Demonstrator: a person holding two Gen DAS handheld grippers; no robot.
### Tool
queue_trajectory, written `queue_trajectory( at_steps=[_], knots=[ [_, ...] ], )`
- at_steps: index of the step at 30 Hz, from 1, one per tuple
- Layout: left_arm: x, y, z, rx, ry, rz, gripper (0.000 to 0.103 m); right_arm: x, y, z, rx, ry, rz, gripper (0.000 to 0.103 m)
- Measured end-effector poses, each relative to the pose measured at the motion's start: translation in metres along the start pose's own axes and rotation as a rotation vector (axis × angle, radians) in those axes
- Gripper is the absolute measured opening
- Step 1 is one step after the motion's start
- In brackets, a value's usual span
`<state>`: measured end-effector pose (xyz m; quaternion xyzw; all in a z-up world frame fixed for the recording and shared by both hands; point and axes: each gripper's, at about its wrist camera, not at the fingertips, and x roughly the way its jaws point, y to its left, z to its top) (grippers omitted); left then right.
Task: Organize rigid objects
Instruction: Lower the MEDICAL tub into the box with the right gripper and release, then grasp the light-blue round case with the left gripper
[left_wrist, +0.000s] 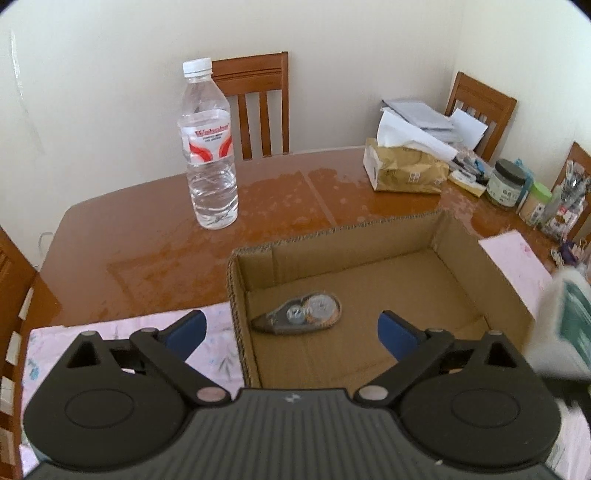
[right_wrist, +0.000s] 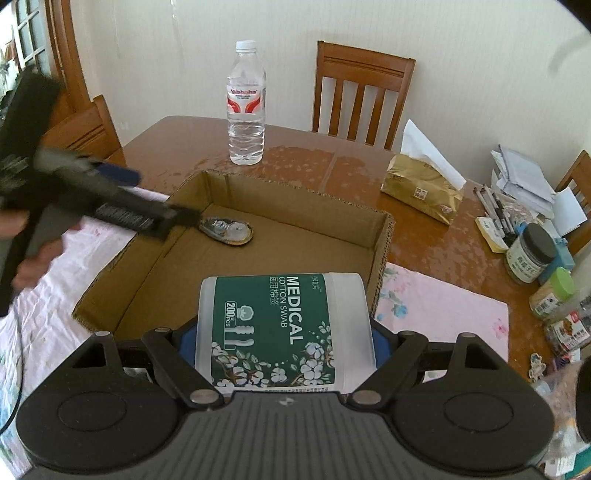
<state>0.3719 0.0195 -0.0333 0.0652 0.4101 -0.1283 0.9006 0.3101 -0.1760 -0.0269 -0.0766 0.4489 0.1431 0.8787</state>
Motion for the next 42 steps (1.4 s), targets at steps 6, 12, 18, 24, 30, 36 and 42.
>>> queue_trajectory(
  at_steps=[6, 12, 18, 24, 30, 36, 42],
  knots=[
    [-0.016, 0.003, -0.009, -0.017, -0.035, 0.078, 0.099, 0.032, -0.006, 0.025, 0.038, 0.025, 0.006, 0.087],
    [-0.02, 0.008, -0.012, -0.022, -0.03, 0.079, 0.099, 0.067, -0.012, 0.049, 0.095, 0.044, -0.018, 0.087],
    [-0.022, 0.007, -0.02, -0.022, -0.022, 0.067, 0.1, 0.07, -0.028, 0.059, 0.236, -0.024, -0.021, 0.103],
    [-0.029, 0.004, -0.029, -0.01, -0.026, 0.075, 0.1, 0.052, -0.019, 0.049, 0.183, -0.027, -0.071, 0.103],
    [-0.049, -0.001, -0.043, -0.016, -0.042, 0.079, 0.1, 0.027, -0.006, 0.022, 0.145, -0.038, -0.096, 0.103],
    [-0.07, -0.01, -0.067, -0.025, -0.053, 0.08, 0.1, -0.004, 0.01, -0.017, 0.137, -0.057, -0.093, 0.103],
    [-0.099, -0.016, -0.104, -0.059, -0.082, 0.109, 0.101, -0.037, 0.034, -0.069, 0.112, -0.084, -0.048, 0.103]
  ],
)
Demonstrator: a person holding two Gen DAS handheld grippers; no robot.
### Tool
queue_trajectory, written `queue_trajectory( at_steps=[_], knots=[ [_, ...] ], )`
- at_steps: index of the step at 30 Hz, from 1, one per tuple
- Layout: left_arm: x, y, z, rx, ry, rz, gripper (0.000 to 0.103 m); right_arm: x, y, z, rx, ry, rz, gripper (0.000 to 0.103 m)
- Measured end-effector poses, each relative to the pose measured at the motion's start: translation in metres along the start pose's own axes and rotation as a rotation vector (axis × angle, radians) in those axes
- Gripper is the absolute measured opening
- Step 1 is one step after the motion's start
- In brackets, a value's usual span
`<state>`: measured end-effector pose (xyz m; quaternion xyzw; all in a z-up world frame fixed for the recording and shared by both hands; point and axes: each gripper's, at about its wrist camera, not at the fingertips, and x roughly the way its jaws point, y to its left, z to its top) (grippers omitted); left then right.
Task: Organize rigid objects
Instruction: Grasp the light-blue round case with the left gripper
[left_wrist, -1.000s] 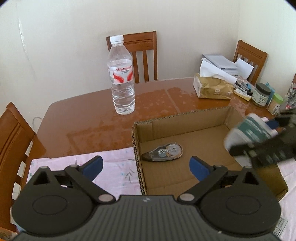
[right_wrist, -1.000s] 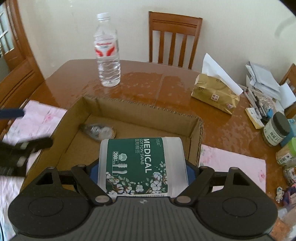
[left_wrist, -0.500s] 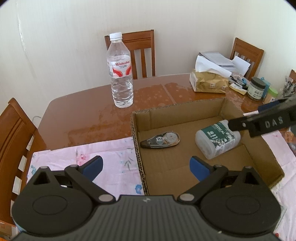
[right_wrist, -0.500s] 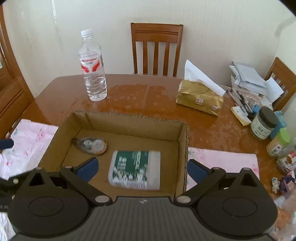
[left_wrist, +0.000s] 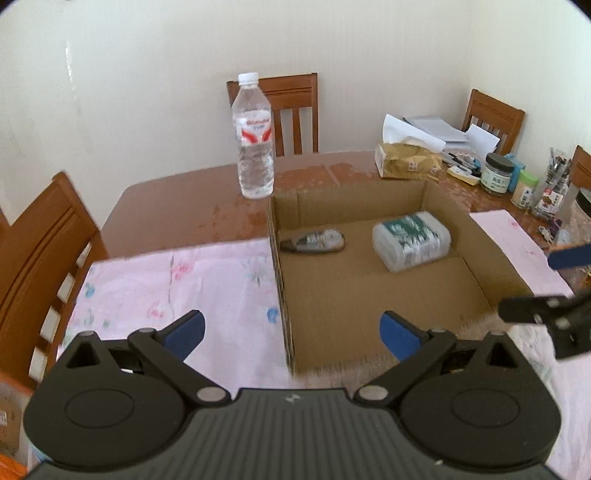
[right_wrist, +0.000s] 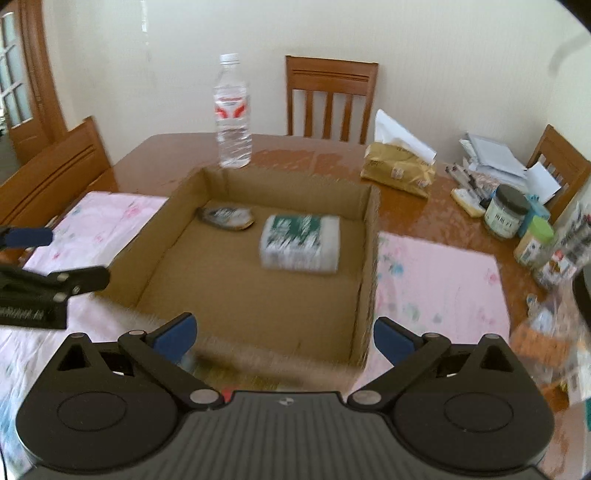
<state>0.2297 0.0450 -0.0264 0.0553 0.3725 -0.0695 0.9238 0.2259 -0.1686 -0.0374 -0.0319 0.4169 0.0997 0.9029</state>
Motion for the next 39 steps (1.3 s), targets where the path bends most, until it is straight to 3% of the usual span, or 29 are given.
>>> queue_trajectory(
  at_steps=[5, 10, 16, 26, 30, 35, 39],
  knots=[
    [-0.021, 0.0, -0.037, -0.045, 0.03, 0.011, 0.101, -0.023, 0.014, -0.05, 0.015, -0.004, 0.069, 0.103],
    [-0.036, -0.009, -0.072, -0.005, 0.072, 0.018, 0.101, -0.039, 0.03, -0.101, 0.032, 0.03, 0.107, 0.103],
    [-0.026, -0.022, -0.089, 0.073, 0.122, -0.065, 0.101, -0.059, 0.047, -0.134, 0.005, 0.044, 0.118, 0.103],
    [0.027, -0.035, -0.095, 0.184, 0.194, -0.23, 0.1, -0.057, 0.052, -0.143, 0.046, 0.083, 0.068, 0.103],
    [0.037, -0.037, -0.097, 0.192, 0.22, -0.277, 0.091, -0.052, 0.053, -0.141, 0.089, 0.093, 0.043, 0.103],
    [0.034, -0.044, -0.101, 0.232, 0.188, -0.271, 0.084, -0.049, 0.059, -0.135, 0.095, 0.083, 0.043, 0.103],
    [0.031, -0.046, -0.101, 0.225, 0.164, -0.283, 0.07, -0.044, 0.062, -0.133, 0.086, 0.092, 0.04, 0.103]
  ],
)
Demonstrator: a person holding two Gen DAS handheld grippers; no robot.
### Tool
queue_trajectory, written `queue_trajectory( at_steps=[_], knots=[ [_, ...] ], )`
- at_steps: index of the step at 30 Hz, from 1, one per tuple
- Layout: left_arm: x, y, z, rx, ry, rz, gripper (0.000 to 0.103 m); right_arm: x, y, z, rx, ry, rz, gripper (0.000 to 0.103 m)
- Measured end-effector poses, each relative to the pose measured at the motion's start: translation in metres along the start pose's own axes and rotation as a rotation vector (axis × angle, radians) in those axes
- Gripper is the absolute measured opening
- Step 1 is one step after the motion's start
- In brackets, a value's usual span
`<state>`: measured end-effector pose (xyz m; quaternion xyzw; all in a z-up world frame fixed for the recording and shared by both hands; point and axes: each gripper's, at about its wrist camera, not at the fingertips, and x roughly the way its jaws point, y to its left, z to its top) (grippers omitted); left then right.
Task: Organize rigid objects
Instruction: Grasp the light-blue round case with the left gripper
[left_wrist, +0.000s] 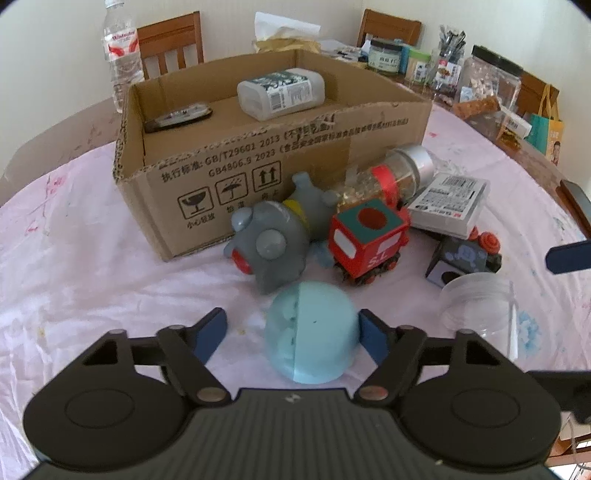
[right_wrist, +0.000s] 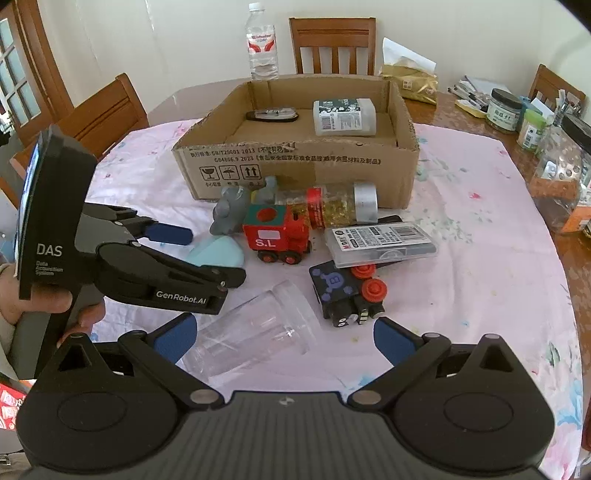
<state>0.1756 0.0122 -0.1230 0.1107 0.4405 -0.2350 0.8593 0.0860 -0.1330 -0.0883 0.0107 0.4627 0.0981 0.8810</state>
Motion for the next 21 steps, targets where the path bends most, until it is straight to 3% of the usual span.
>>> queue_trajectory(
  at_steps=[5, 9, 17, 21],
  knots=[
    [-0.004, 0.001, -0.001, -0.019, -0.02, -0.023, 0.052, 0.001, 0.003, 0.001, -0.02, 0.012, -0.009, 0.103],
    [-0.007, 0.007, -0.004, -0.055, -0.015, -0.004, 0.052, 0.003, 0.004, 0.002, -0.038, 0.02, -0.006, 0.103],
    [-0.023, 0.039, -0.02, -0.153, 0.008, 0.115, 0.052, 0.015, 0.009, 0.008, -0.089, 0.035, 0.059, 0.103],
    [-0.027, 0.049, -0.027, -0.189, 0.001, 0.13, 0.052, 0.03, 0.012, 0.019, -0.153, 0.061, 0.081, 0.103]
  ],
)
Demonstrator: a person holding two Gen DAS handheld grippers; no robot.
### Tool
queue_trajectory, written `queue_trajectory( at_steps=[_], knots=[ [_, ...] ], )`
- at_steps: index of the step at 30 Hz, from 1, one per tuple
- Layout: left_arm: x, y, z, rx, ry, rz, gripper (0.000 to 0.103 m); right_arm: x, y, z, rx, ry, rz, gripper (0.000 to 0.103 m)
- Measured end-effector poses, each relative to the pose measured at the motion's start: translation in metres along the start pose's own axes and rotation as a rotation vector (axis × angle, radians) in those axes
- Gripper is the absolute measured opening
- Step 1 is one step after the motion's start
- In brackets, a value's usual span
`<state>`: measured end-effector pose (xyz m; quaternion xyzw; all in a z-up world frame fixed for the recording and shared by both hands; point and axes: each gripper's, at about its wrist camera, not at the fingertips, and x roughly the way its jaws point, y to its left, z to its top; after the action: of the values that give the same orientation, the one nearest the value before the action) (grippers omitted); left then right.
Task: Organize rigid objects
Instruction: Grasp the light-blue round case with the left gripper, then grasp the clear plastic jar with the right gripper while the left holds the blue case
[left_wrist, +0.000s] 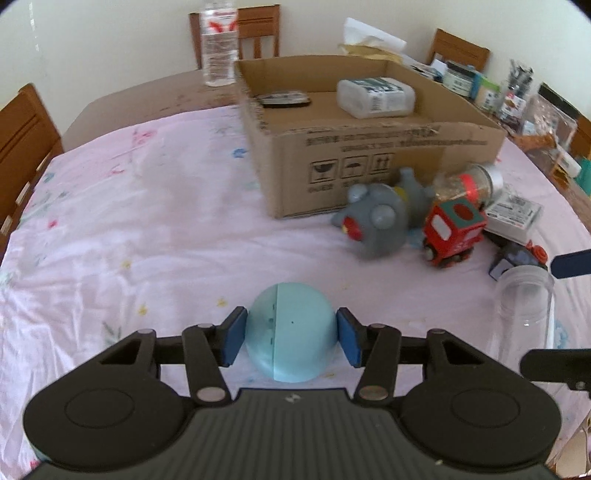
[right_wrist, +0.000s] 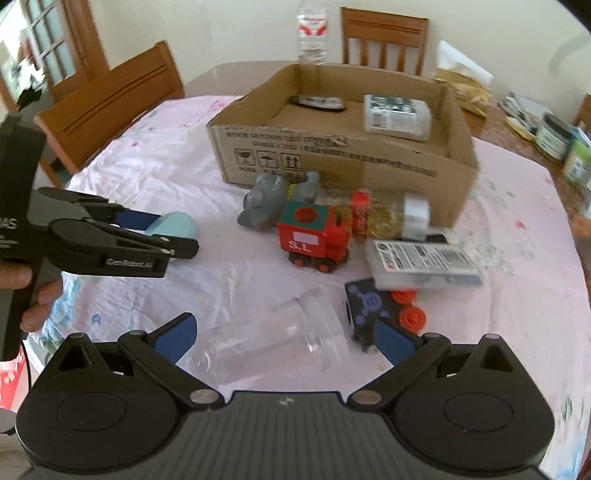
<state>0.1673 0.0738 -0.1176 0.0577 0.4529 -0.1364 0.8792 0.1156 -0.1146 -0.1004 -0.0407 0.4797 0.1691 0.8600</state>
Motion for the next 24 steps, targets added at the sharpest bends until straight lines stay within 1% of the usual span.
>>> queue_trajectory(
  at_steps=[4, 8, 11, 13, 14, 16, 19, 21, 24],
  knots=[
    [0.0, -0.001, -0.001, -0.012, -0.005, 0.012, 0.052, 0.008, 0.002, 0.004, -0.029, 0.085, 0.059, 0.103],
    [-0.002, -0.002, -0.003, -0.027, -0.007, 0.02, 0.054, 0.003, 0.014, -0.004, -0.065, 0.12, 0.073, 0.103],
    [-0.003, -0.005, -0.005, -0.024, -0.008, 0.027, 0.061, 0.002, 0.024, -0.01, -0.082, 0.11, 0.038, 0.103],
    [-0.002, -0.008, -0.007, -0.017, -0.009, 0.038, 0.073, 0.004, 0.03, -0.012, -0.097, 0.105, 0.006, 0.103],
    [-0.001, -0.009, -0.008, -0.011, -0.01, 0.042, 0.076, 0.005, 0.033, -0.014, -0.106, 0.102, -0.01, 0.103],
    [0.001, -0.01, -0.009, -0.025, -0.004, 0.05, 0.089, 0.009, 0.037, -0.016, -0.122, 0.101, -0.037, 0.103],
    [0.004, -0.011, -0.01, -0.034, -0.001, 0.056, 0.096, 0.017, 0.039, -0.022, -0.146, 0.114, -0.067, 0.103],
    [0.007, -0.012, -0.009, -0.028, 0.006, 0.048, 0.101, 0.022, 0.038, -0.026, -0.155, 0.134, -0.069, 0.103],
    [0.008, -0.012, -0.01, -0.03, -0.004, 0.05, 0.103, 0.023, 0.031, -0.03, -0.111, 0.132, -0.042, 0.103]
  ],
)
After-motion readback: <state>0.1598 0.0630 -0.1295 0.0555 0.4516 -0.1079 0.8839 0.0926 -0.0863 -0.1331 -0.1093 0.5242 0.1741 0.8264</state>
